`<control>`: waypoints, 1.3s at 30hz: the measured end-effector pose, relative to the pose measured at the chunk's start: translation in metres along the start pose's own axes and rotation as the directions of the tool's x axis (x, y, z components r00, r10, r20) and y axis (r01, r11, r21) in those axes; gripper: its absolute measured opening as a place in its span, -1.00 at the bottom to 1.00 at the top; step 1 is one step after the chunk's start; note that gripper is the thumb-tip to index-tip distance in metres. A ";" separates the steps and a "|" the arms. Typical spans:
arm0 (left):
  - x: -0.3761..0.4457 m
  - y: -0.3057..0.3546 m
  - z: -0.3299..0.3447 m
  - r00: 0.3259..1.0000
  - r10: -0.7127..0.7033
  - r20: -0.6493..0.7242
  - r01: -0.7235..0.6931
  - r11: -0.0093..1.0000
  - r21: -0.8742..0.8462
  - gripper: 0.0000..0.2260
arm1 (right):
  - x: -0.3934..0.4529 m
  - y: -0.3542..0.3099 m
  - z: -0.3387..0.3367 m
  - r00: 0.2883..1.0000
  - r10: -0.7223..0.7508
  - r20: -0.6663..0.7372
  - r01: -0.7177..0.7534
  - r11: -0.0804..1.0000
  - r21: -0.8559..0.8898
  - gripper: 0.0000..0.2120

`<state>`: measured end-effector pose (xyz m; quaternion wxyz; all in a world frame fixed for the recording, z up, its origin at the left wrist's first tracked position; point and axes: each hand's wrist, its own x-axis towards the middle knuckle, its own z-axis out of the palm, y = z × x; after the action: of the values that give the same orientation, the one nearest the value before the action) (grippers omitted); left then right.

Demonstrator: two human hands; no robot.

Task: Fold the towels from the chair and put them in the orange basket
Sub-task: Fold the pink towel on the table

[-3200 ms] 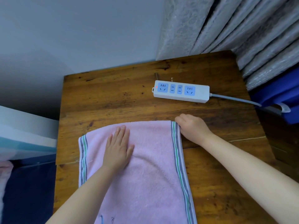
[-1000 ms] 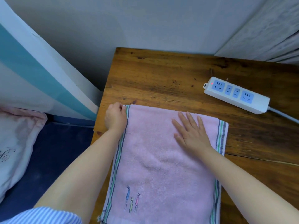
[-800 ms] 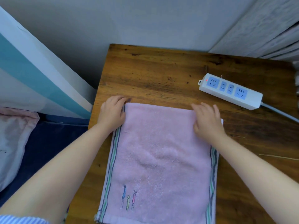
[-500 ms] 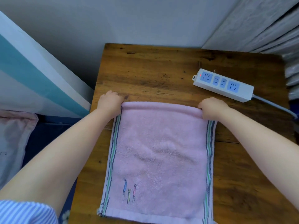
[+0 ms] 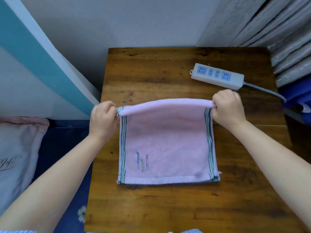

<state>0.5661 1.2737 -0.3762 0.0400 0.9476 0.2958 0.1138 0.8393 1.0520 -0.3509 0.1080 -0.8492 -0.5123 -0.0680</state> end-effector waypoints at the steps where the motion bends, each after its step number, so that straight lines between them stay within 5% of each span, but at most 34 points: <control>1: -0.016 -0.003 0.003 0.998 0.051 0.038 -0.051 0.999 -0.003 -0.91 | -0.015 -0.001 0.001 0.999 -0.039 0.004 0.039 0.999 -0.004 -0.86; 11: -0.113 -0.001 0.000 0.958 0.273 0.084 -0.269 0.961 -0.055 -0.82 | -0.130 -0.013 -0.008 0.990 -0.088 0.108 0.089 0.996 -0.008 -0.84; 18: -0.152 0.012 -0.008 0.938 0.278 0.205 -0.275 0.960 -0.046 -0.74 | -0.172 -0.020 -0.020 0.990 -0.121 0.073 0.120 0.993 0.018 -0.85; 22: -0.165 0.019 -0.011 0.911 0.247 0.331 -0.270 0.963 0.023 -0.89 | -0.193 -0.022 -0.011 0.980 -0.136 0.143 0.141 0.990 -0.025 -0.79; 25: -0.172 0.023 -0.005 0.857 0.196 0.476 -0.257 0.964 0.066 -0.65 | -0.203 -0.023 -0.005 0.972 -0.139 0.189 0.148 0.988 -0.033 -0.77; 39: -0.182 0.037 0.009 0.728 0.316 0.608 -0.468 0.877 0.104 -0.57 | -0.225 -0.031 0.003 0.895 -0.130 0.426 0.204 0.970 -0.131 -0.65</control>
<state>0.4431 1.1390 -0.4148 -0.0179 0.9750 0.0728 -0.2093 0.7071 0.8747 -0.4013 -0.0833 -0.8031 -0.5869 0.0605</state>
